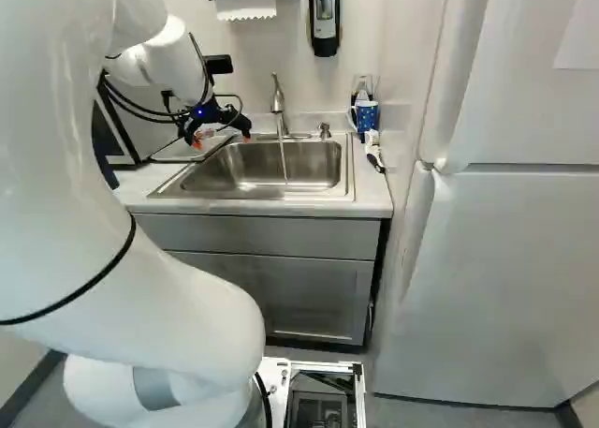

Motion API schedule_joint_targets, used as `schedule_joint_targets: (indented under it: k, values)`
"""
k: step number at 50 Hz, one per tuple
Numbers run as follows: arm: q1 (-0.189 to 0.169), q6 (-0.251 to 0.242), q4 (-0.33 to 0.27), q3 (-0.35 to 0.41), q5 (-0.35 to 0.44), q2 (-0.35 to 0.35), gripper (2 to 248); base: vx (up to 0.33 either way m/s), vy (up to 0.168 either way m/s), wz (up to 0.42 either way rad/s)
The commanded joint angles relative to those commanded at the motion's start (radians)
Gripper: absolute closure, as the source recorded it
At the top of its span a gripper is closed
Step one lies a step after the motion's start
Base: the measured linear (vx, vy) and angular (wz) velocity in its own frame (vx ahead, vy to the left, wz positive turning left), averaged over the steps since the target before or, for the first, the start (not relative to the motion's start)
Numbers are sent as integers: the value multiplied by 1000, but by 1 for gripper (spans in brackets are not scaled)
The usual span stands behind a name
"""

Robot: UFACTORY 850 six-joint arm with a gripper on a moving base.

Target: Rinse the cup and place it in the tray

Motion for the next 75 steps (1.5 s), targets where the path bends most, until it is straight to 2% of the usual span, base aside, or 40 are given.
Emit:
schedule_joint_targets:
  k: [34,75]
  values:
    - [115,0,0,-53,0,-55,3,0,0,0]
    - [260,0,0,-84,0,-86,3,0,0,0]
